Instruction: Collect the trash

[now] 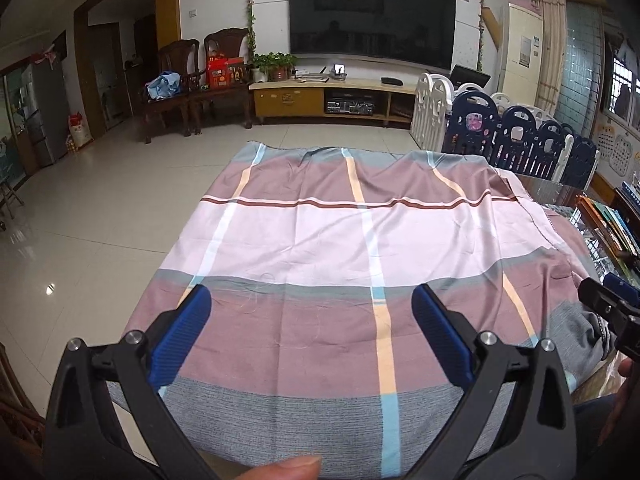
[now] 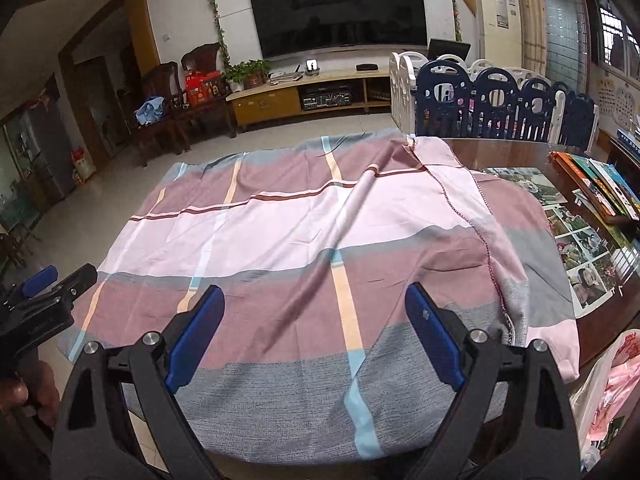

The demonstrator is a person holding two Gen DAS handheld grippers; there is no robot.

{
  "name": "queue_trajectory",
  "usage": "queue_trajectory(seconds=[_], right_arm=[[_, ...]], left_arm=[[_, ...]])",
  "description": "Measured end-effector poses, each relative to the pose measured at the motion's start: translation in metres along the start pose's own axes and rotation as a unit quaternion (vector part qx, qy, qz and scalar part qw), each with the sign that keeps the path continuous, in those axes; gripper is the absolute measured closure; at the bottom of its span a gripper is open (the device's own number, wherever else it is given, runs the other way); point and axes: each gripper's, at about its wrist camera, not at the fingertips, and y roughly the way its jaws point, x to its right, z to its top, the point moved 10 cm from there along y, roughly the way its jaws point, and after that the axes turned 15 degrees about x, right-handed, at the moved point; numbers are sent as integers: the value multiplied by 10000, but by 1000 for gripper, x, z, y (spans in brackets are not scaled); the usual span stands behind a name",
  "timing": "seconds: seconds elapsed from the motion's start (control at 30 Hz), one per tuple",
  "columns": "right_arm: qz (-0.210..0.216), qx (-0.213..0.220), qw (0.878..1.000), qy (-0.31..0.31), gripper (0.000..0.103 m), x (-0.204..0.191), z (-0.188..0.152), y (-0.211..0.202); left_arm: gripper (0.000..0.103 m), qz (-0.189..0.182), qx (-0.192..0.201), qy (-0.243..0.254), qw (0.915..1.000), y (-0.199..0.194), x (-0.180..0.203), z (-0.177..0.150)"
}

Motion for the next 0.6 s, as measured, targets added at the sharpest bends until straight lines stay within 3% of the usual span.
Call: queue_trajectory(seconds=[0.6], right_arm=[[-40,18,10000,6,13,2,-1,0]], left_arm=[[3,-81,17,136,9999,-3,5,-1]])
